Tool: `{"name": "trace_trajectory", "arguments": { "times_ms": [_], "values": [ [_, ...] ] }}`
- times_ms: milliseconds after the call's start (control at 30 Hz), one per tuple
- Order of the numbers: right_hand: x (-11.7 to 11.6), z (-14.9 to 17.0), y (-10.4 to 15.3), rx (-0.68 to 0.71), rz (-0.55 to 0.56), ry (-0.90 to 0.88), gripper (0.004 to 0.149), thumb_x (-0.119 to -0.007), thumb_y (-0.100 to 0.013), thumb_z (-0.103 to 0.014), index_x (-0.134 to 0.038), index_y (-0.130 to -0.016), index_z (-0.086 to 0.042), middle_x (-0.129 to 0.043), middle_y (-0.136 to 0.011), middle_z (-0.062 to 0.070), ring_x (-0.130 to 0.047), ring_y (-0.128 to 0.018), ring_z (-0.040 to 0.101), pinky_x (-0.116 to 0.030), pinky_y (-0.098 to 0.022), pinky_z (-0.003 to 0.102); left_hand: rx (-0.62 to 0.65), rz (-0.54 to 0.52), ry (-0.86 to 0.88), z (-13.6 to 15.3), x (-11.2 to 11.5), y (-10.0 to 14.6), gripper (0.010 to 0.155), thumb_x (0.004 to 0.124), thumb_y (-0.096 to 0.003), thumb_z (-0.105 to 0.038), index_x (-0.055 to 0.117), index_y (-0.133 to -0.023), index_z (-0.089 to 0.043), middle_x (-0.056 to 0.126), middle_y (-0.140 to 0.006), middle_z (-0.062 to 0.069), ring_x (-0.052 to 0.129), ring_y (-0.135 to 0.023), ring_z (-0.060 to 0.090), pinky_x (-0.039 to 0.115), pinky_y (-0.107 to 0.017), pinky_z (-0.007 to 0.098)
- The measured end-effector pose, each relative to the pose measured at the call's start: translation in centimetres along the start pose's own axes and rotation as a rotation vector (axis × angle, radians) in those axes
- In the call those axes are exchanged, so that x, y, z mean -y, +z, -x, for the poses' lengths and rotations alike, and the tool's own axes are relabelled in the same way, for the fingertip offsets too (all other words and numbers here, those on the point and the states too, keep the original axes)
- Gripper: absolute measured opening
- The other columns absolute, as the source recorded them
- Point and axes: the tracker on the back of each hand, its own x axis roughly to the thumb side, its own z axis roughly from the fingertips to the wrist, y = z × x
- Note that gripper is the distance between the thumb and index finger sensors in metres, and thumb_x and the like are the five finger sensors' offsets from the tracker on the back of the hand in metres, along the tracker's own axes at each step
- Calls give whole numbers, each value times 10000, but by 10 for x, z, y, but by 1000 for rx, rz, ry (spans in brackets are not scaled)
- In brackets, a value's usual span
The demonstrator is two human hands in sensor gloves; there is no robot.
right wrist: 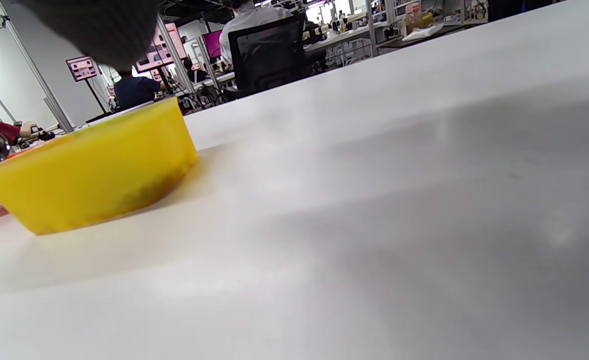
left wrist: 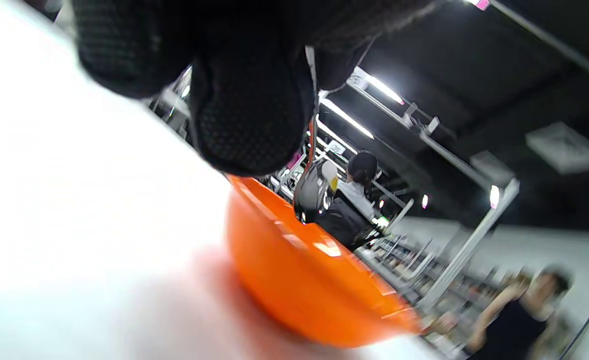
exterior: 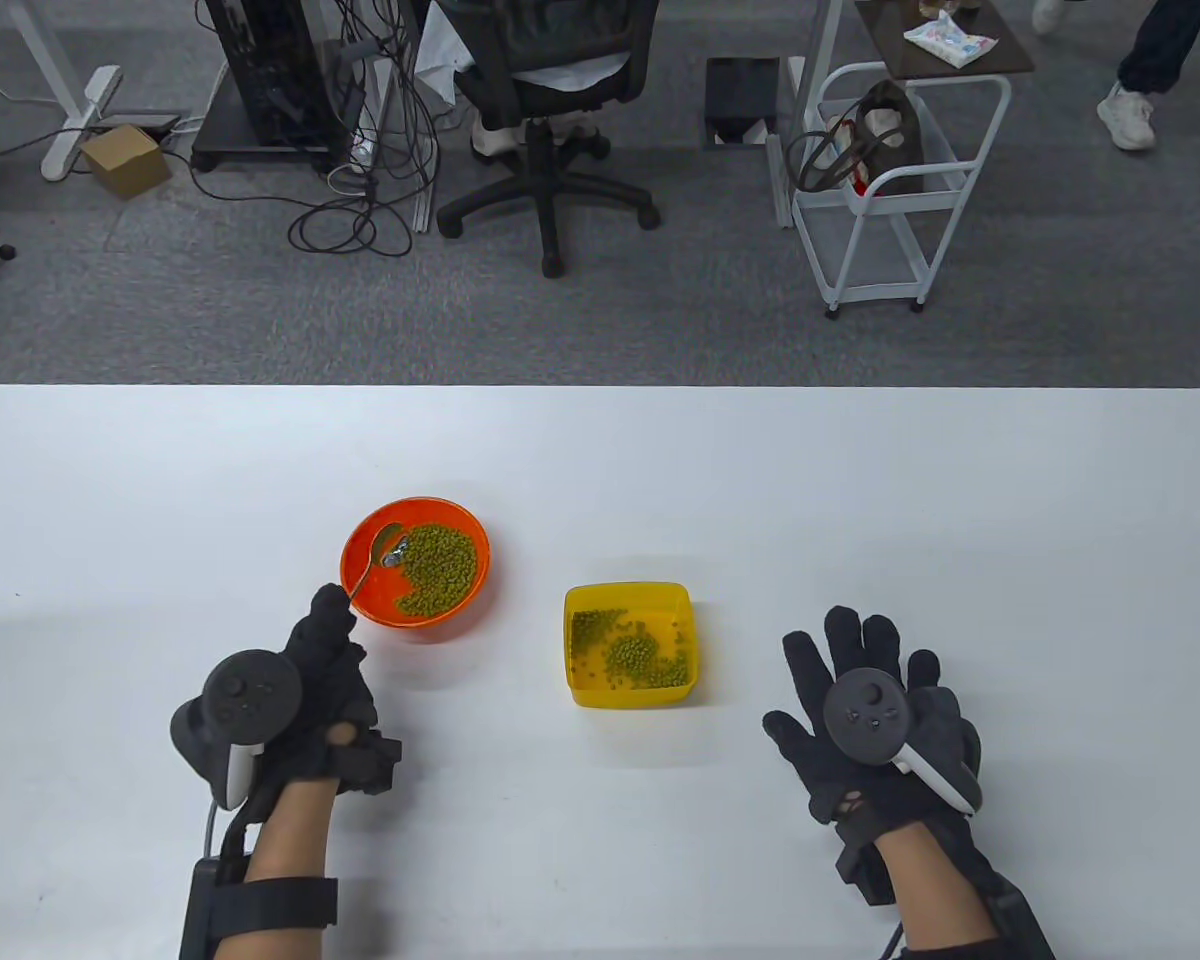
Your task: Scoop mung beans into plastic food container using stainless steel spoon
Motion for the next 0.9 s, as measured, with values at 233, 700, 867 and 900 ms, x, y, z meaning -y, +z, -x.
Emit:
{"name": "trace_trajectory", "arguments": {
  "times_ms": [233, 700, 867, 900],
  "values": [
    [0, 0, 0, -1, 0, 1, 785, -687, -508, -587, -224, -1091, -336, 87, -1104, -15, 100, -1021, 370, 89, -633, 640, 186, -18, -421, -21, 9, 4, 481, 767, -430, -160, 778, -911, -157, 926, -854, 105, 1056, -635, 220, 845, -498, 473],
    [-1, 1, -1, -2, 2, 2, 809, -685, -509, -589, -179, -1082, -326, 84, -1105, -14, 89, -1023, 374, 87, -634, 642, 288, 45, -491, -36, 22, 9, 464, 735, -438, -134, 815, -884, -235, 865, -933, 18, 983, -779, 207, 759, -615, 509],
    [-1, 1, -1, -2, 1, 3, 804, -685, -509, -589, -188, -1084, -327, 83, -1106, -13, 89, -1023, 375, 86, -633, 643, 310, 101, -499, -39, 32, 11, 477, 732, -455, -168, 770, -922, -258, 829, -973, 6, 959, -830, 194, 737, -645, 518],
    [-1, 1, -1, -2, 1, 3, 803, -685, -509, -589, -191, -1085, -327, 83, -1106, -13, 87, -1023, 375, 86, -634, 643, 312, 108, -502, -39, 34, 11, 481, 733, -456, -171, 764, -928, -260, 823, -980, 9, 953, -842, 199, 733, -647, 522]
  ]
}}
